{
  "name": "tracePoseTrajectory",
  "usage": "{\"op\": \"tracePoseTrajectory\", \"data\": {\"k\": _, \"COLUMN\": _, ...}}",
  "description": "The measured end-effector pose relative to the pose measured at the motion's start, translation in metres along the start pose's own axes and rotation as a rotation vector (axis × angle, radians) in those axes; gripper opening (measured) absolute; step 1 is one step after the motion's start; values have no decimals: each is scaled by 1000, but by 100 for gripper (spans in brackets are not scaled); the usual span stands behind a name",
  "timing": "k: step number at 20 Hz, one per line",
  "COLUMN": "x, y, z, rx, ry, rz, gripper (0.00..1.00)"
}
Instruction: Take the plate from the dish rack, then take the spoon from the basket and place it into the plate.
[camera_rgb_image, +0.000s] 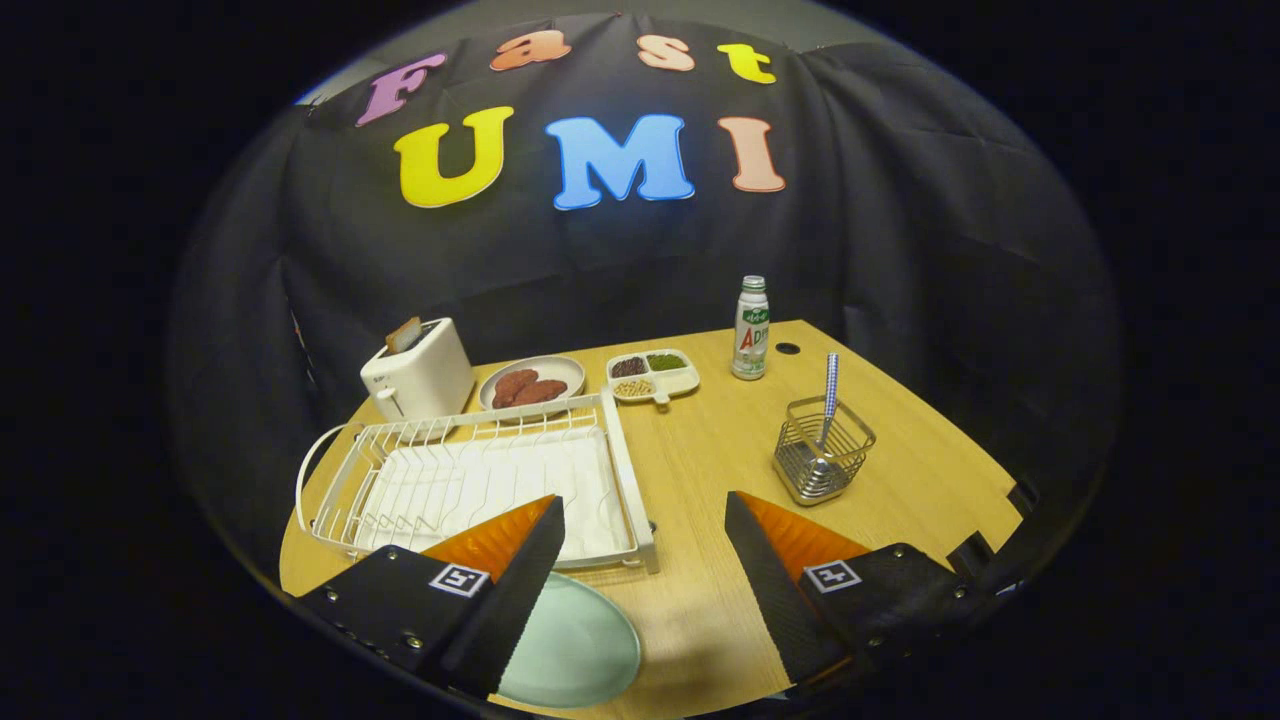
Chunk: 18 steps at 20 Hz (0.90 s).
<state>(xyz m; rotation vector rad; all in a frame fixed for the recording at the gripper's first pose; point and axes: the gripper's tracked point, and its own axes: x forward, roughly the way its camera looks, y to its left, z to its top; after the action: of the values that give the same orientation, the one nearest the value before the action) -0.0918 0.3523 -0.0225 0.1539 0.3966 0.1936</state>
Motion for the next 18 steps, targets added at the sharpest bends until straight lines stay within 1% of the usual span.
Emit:
{"op": "tracePoseTrajectory", "data": {"k": 5, "x": 21, "y": -47, "z": 46, "rx": 50, "ry": -66, "rz": -129, "gripper": 99}}
{"op": "tracePoseTrajectory", "data": {"k": 9, "x": 46, "y": -97, "z": 69, "rx": 77, "ry": -83, "rz": -256, "gripper": 99}}
{"op": "tracePoseTrajectory", "data": {"k": 12, "x": 66, "y": -134, "z": 74, "rx": 83, "ry": -72, "rz": -345, "gripper": 99}}
{"op": "tracePoseTrajectory", "data": {"k": 14, "x": 84, "y": -153, "z": 72, "rx": 89, "ry": -45, "rz": -387, "gripper": 99}}
{"op": "tracePoseTrajectory", "data": {"k": 16, "x": 108, "y": -169, "z": 64, "rx": 85, "ry": -9, "rz": -417, "gripper": 99}}
{"op": "tracePoseTrajectory", "data": {"k": 18, "x": 132, "y": -179, "z": 57, "rx": 91, "ry": 33, "rz": -425, "gripper": 99}}
